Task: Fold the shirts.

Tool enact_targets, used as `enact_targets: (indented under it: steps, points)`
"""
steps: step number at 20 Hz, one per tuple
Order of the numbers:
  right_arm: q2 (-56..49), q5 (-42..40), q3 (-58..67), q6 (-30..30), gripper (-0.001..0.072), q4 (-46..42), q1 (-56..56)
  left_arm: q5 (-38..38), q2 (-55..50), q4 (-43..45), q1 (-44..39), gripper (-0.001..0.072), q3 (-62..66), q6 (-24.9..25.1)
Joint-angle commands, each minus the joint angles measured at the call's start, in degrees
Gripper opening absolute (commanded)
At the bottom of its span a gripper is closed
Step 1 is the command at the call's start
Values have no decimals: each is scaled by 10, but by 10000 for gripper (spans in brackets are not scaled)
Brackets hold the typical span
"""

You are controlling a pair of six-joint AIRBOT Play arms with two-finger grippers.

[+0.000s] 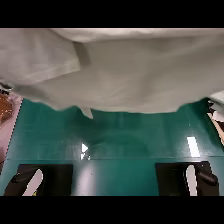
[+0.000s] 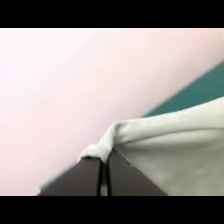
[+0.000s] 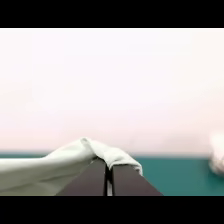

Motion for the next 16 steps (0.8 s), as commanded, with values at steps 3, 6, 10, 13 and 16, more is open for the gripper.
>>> enact_targets:
  steps: [3,6,10,13,16]
  points:
    - [27,-79,-1,-4,20,-1,-5,-6,6,26,0,27,6,-5]
    - [-39,24,-1,-3,20,-1,-5,-16,4,8,0,27,-77,-5]
    - [-144,110,-1,-3,20,-2,29,-27,-11,-59,0,27,-219,-2]
    - [-231,137,-1,-6,20,-8,97,-2,-32,-86,0,27,-327,8]
    - [-327,139,-1,-14,20,-71,177,59,-66,-106,0,27,-419,63]
